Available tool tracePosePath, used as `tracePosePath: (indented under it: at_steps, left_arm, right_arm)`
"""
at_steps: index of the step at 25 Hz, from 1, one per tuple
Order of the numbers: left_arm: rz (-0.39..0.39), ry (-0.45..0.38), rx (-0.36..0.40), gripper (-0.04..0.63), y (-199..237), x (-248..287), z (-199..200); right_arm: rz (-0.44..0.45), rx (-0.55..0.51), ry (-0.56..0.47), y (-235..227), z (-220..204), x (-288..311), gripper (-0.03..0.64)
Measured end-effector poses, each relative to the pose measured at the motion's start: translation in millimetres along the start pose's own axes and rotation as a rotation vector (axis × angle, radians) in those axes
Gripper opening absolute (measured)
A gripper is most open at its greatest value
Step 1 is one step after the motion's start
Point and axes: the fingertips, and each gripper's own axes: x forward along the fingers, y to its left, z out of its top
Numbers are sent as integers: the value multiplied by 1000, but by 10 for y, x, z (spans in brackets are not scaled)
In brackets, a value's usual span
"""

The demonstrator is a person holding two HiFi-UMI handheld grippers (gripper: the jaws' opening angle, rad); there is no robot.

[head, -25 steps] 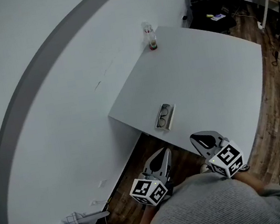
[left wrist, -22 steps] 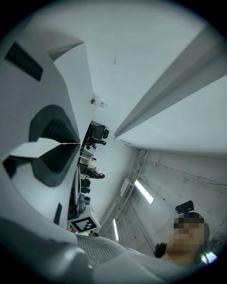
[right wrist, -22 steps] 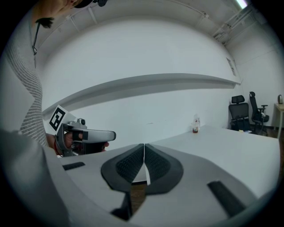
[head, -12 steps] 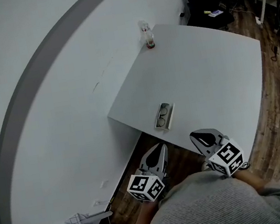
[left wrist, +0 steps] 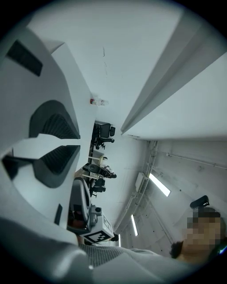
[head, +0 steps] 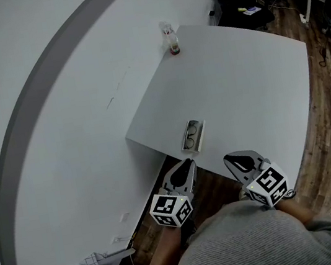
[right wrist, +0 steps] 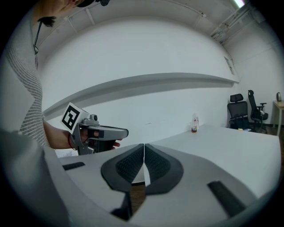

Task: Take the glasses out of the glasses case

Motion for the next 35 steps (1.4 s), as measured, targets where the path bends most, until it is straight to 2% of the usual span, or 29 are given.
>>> tracePosePath:
  at_steps: [5, 12, 21, 35]
  left_arm:
    - [18, 67, 51, 81, 204, 192, -94]
    - [71, 145, 113, 115, 506, 414, -259]
    - [107, 285, 195, 132, 788, 782, -478]
    - [169, 479, 236, 184, 964, 1090, -982]
  right_arm:
    - [1, 7, -2, -44, -2, 30, 14]
    - [-4, 1, 1, -83, -16, 11, 14]
    - [-8, 10, 9, -103, -74, -33, 14]
    - [24, -7, 7, -226, -42, -66, 14]
